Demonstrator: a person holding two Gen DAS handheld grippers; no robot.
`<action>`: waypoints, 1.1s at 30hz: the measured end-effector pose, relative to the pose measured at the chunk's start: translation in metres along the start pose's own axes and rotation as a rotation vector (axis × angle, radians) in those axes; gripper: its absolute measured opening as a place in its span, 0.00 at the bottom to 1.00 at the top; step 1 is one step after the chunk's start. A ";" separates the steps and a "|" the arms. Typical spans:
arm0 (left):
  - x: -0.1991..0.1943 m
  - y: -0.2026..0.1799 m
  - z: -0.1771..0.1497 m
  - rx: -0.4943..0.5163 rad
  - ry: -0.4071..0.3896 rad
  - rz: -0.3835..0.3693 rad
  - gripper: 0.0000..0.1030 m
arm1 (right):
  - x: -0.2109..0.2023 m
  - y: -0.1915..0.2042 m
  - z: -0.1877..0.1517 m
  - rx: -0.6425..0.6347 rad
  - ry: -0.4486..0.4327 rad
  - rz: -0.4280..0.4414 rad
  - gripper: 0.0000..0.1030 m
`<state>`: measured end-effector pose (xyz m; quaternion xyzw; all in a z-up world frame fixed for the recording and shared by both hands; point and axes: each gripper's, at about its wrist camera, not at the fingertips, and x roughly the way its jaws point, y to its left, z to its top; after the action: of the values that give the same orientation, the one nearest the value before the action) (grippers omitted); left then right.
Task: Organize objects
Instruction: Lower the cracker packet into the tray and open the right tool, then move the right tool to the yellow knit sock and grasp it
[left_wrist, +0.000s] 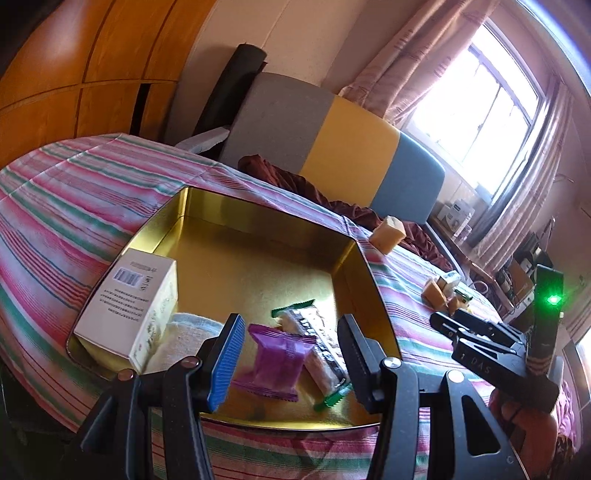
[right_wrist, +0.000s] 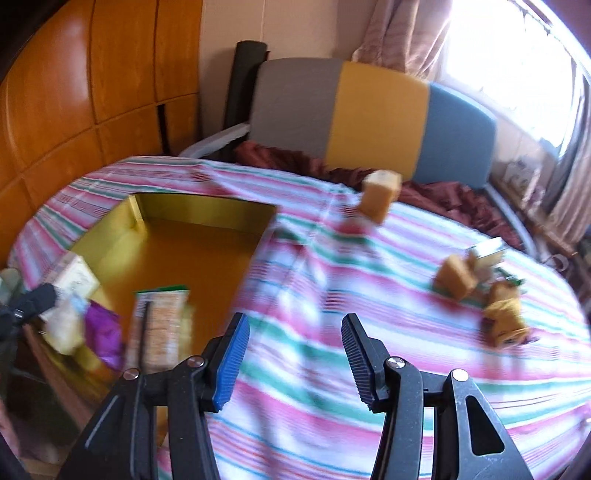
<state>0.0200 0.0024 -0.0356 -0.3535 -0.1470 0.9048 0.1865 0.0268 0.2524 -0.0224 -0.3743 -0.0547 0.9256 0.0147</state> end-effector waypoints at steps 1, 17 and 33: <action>0.000 -0.003 -0.001 0.008 0.000 -0.005 0.51 | -0.001 -0.006 -0.001 -0.007 -0.005 -0.027 0.53; 0.013 -0.071 -0.016 0.117 0.074 -0.098 0.51 | 0.014 -0.138 -0.042 0.127 0.109 -0.233 0.60; 0.047 -0.160 -0.042 0.276 0.194 -0.183 0.52 | 0.035 -0.236 -0.075 0.318 0.176 -0.290 0.61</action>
<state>0.0547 0.1708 -0.0284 -0.3952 -0.0345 0.8573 0.3281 0.0506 0.4957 -0.0741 -0.4348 0.0398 0.8745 0.2112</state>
